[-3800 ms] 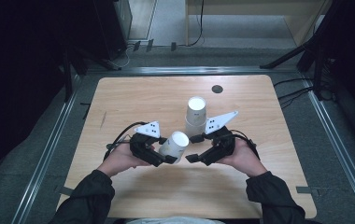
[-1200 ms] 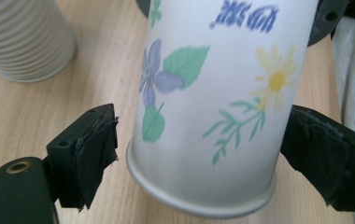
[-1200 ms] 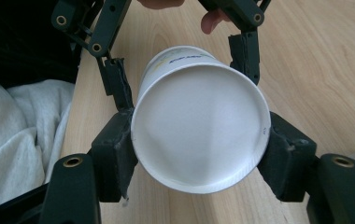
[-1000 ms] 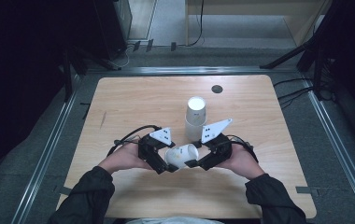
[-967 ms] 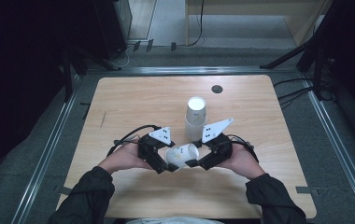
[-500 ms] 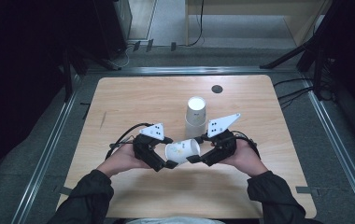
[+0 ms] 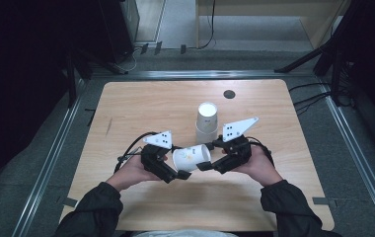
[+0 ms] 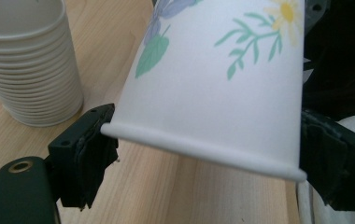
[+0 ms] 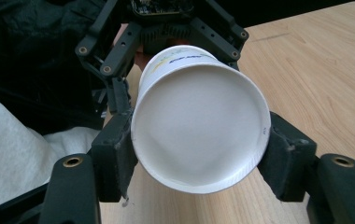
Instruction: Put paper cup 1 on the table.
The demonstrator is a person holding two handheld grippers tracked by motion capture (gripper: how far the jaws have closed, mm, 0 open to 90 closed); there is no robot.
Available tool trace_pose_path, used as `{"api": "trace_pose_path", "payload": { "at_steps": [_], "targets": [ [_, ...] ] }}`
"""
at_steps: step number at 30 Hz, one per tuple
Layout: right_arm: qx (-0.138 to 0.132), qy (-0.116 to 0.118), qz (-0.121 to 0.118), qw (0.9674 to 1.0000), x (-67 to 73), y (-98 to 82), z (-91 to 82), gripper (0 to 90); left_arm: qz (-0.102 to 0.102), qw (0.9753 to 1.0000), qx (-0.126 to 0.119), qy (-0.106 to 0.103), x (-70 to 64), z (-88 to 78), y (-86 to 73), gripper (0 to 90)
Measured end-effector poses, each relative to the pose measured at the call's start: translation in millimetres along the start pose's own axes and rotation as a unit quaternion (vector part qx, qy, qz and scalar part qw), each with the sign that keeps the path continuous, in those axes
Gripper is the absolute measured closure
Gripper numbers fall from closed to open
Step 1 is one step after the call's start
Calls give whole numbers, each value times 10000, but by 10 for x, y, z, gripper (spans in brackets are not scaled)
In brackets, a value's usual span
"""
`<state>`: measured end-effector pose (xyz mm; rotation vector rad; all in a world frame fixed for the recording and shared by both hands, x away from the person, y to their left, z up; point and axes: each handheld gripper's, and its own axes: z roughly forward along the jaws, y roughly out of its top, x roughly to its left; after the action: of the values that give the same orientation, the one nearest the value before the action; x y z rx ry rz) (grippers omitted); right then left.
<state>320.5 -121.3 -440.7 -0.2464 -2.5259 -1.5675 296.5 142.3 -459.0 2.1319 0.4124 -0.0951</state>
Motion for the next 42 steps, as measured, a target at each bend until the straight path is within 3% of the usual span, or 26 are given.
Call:
{"api": "trace_pose_path", "payload": {
  "at_steps": [6,12,16,24,29,42],
  "targets": [
    [-35,44,34,10000,-12,-13,-7,358,12,10000,-92,-17,17,-43,-10,224],
    [65,24,42,10000,-5,-17,21,352,62,10000,73,7,21,-57,-5,254],
    [147,-142,-95,9997,33,-2,53,271,98,9998,198,18,34,-125,21,256],
    [370,-315,-162,9987,44,-45,49,249,158,9986,461,220,51,-261,51,256],
    [485,-375,-149,9980,43,-83,50,251,267,9947,929,360,65,-244,47,255],
    [730,-601,-92,9955,34,-198,51,267,391,9849,1638,397,77,-37,76,252]
  ]
}}
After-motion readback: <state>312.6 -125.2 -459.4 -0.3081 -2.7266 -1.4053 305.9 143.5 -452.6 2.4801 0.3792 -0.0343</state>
